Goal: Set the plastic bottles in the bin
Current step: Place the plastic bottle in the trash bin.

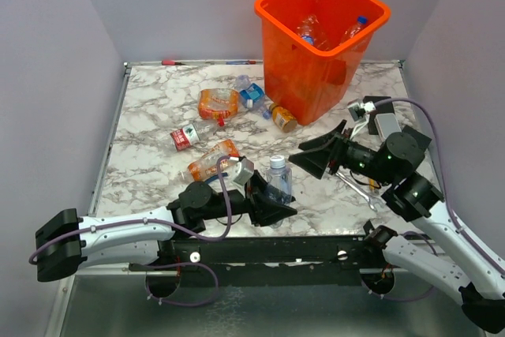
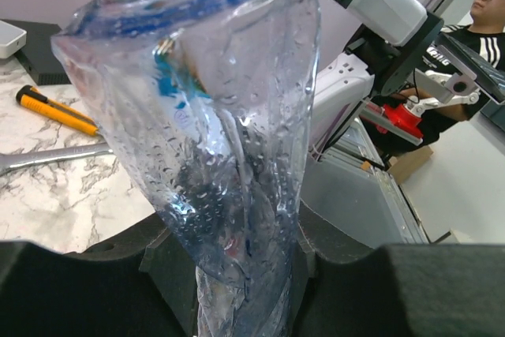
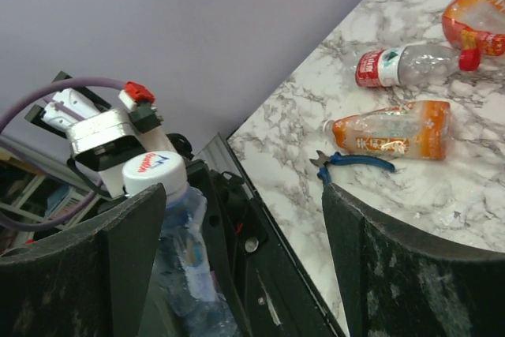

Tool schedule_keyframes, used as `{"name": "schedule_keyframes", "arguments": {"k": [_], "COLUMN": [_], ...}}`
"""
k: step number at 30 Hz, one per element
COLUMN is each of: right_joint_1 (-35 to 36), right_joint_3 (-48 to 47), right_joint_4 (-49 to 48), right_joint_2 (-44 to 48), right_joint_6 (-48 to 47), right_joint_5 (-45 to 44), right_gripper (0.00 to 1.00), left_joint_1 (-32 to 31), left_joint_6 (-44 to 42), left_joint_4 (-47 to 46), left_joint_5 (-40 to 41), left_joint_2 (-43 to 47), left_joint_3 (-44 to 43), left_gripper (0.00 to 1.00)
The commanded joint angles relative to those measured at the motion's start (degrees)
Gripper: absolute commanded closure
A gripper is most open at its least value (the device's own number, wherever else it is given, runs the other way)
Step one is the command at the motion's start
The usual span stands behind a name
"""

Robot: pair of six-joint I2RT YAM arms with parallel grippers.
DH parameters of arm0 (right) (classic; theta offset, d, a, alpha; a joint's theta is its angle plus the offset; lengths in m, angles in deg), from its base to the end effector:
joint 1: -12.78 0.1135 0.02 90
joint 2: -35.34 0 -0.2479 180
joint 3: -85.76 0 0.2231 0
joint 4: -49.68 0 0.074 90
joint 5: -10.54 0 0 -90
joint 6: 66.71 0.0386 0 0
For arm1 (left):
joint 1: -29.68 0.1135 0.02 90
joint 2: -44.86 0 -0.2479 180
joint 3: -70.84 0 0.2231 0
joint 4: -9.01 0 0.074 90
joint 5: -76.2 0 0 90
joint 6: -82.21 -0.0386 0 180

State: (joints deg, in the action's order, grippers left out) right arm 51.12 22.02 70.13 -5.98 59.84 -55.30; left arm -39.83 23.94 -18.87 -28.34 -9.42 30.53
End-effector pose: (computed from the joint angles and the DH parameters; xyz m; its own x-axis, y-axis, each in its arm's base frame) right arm 0.1072 0.1050 0.3660 -0.5065 0.2922 -0.8112 -0.7285 0.3584 0.5839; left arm 0.0609 -0.1906 0.2877 -0.4502 -0.2497 -0.8573 0.8880 -0.0244 -0.4592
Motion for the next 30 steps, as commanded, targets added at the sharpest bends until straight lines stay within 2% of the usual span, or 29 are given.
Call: {"name": "schedule_keyframes", "arguments": {"k": [1, 6, 12, 14, 17, 18, 19, 20, 22, 23, 25, 28, 30], "right_joint_1": [1.2, 3.8, 6.6, 7.2, 7.6, 7.6, 7.6, 7.6, 7.6, 7.6, 7.6, 7.6, 7.6], "right_joint_3": [-0.1, -2.3, -2.8, -2.5, -1.9, -2.0, -2.4, -2.8, -4.5, -6.0, -12.4, -24.9, -33.4], "right_joint_4": [-7.3, -7.0, -4.7, -3.0, -3.4, -3.3, -3.1, -2.8, -1.2, 0.6, 5.6, 14.0, 15.2], "right_joint_2": [-0.4, -5.1, -8.6, -8.3, -7.4, -7.5, -7.7, -7.9, -7.8, -7.8, -7.9, -10.5, -13.4], "right_joint_6": [2.5, 1.4, 0.4, 0.2, 0.3, 0.3, 0.2, 0.1, -1.2, -2.4, -5.9, -13.7, -20.0], "right_joint_5": [4.7, 4.4, 2.9, 1.3, 0.3, 0.6, 0.9, 1.1, 0.3, -0.9, -6.0, -18.6, -29.2], "right_gripper": [0.17, 0.17, 0.35, 0.45, 0.67, 0.78, 0.92, 0.99, 1.0, 1.0, 1.0, 1.0, 1.0], "left_joint_1": [0.2, 0.2, 0.2, 0.2, 0.2, 0.2, 0.2, 0.2, 0.2, 0.2, 0.2, 0.2, 0.2], "left_joint_6": [-0.9, -2.6, -4.1, -4.6, -5.2, -5.2, -5.1, -5.0, -4.6, -4.3, -4.3, -5.2, -6.0], "left_joint_4": [3.4, 5.4, 6.9, 7.3, 8.0, 8.2, 8.4, 8.7, 9.9, 10.5, 12.6, 17.2, 19.4], "left_joint_5": [1.0, 1.0, 2.5, 3.4, 4.4, 5.2, 6.3, 7.5, 11.0, 13.0, 17.9, 25.5, 29.7], "left_joint_2": [-1.1, -2.4, -2.0, -1.3, -0.5, -0.3, 0.0, 0.4, 1.8, 2.8, 5.4, 10.7, 15.0], "left_joint_3": [-1.8, -3.7, -4.3, -4.1, -3.8, -3.7, -3.5, -3.3, -2.9, -2.6, -2.1, -1.3, -0.2], "left_gripper": [0.86, 0.86, 0.86, 0.86, 0.85, 0.79, 0.68, 0.49, 0.07, 0.02, 0.01, 0.01, 0.01]}}
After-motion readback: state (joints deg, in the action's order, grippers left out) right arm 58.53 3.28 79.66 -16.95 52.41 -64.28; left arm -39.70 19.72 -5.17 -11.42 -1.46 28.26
